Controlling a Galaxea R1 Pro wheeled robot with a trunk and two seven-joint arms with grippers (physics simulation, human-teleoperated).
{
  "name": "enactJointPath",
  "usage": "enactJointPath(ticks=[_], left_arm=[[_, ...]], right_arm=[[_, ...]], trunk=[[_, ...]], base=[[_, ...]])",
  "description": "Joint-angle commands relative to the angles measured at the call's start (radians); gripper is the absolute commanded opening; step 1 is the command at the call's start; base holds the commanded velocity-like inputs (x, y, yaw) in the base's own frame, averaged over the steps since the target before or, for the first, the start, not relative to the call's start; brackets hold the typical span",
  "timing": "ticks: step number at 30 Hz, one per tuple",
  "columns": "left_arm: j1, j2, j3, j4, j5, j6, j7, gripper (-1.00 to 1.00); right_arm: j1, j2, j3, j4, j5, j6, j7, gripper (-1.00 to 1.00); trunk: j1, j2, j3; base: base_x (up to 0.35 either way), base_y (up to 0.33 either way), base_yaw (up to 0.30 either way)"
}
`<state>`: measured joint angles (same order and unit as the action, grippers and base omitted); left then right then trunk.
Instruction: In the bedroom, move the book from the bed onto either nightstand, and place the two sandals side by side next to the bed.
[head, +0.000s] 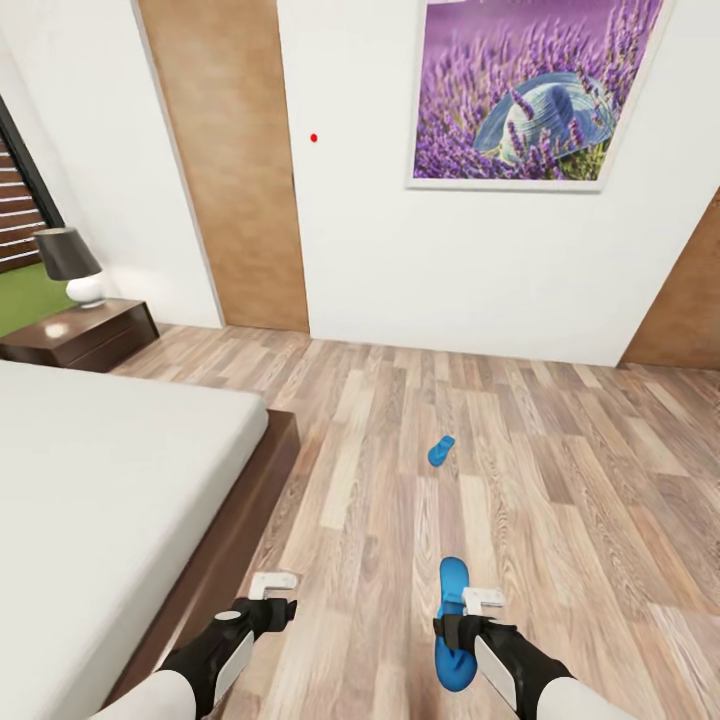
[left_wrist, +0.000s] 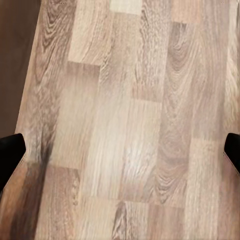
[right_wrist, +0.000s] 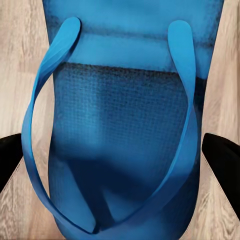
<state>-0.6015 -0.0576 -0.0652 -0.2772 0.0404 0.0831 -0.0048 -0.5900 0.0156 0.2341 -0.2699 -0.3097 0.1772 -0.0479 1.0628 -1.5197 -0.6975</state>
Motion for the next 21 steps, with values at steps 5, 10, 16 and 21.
enactJointPath(ticks=[5, 10, 16, 21], left_arm=[[0.0, 0.001, -0.006, -0.002, 0.004, 0.006, 0.0, 1.0], [0.0, 0.001, -0.007, -0.002, 0.004, 0.006, 0.0, 1.0], [0.0, 0.001, -0.007, -0.002, 0.004, 0.006, 0.0, 1.0], [0.0, 0.001, -0.007, -0.002, 0.004, 0.006, 0.0, 1.0]], right_arm=[[-0.001, 0.0, 0.008, -0.002, -0.009, 0.004, -0.005, -1.0], [-0.001, 0.0, 0.008, -0.002, -0.008, 0.004, -0.005, -1.0], [-0.001, 0.0, 0.008, -0.002, -0.009, 0.004, -0.005, -1.0], [-0.001, 0.001, 0.008, -0.002, -0.009, 0.005, -0.004, -1.0]], trunk=[[0.001, 0.0, 0.005], [0.001, 0.0, 0.011], [0.001, 0.0, 0.018], [0.001, 0.0, 0.024]], base=[[0.35, 0.086, -0.2], [0.35, 0.114, -0.187], [0.35, 0.135, -0.194], [0.35, 0.143, -0.2]])
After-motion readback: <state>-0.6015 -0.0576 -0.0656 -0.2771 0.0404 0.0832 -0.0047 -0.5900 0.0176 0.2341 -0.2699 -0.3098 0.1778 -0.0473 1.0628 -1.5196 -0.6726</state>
